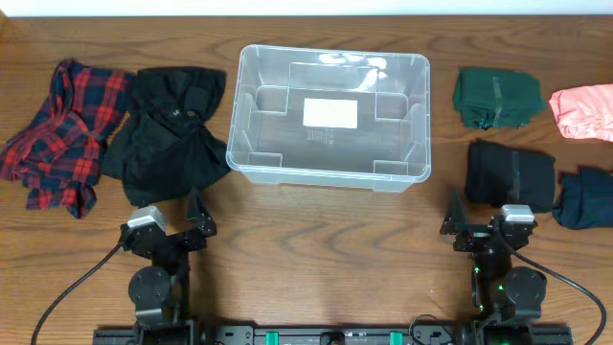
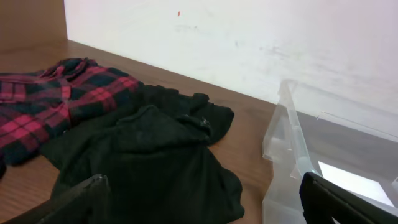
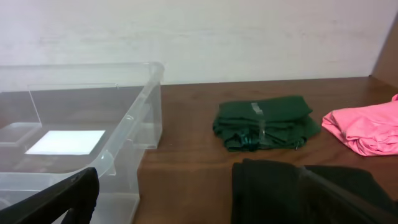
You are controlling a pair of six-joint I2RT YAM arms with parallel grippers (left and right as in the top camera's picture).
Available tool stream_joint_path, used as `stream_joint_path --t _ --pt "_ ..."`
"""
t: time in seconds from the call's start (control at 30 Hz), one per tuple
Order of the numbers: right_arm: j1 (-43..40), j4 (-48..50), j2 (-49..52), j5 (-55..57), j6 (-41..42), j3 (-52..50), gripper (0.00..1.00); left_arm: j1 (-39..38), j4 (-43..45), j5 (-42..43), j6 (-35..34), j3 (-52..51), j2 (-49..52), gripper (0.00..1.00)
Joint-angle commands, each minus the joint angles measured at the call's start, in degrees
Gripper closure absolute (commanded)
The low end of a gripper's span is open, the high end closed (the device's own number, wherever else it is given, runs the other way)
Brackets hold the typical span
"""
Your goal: Pack container
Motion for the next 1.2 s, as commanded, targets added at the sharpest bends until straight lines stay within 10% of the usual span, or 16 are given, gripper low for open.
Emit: stream_joint_path --t 0.0,1.17 --pt "-0.15 -0.26 -0.35 0.31 -0.76 -0.09 0.01 -0.22 -2.12 -0.52 0.52 -1.16 -0.39 0.02" --pt "-0.15 -0.26 -0.35 0.31 -0.74 -0.09 0.01 0.17 -1.79 4.85 0.11 4.04 2.54 0.02"
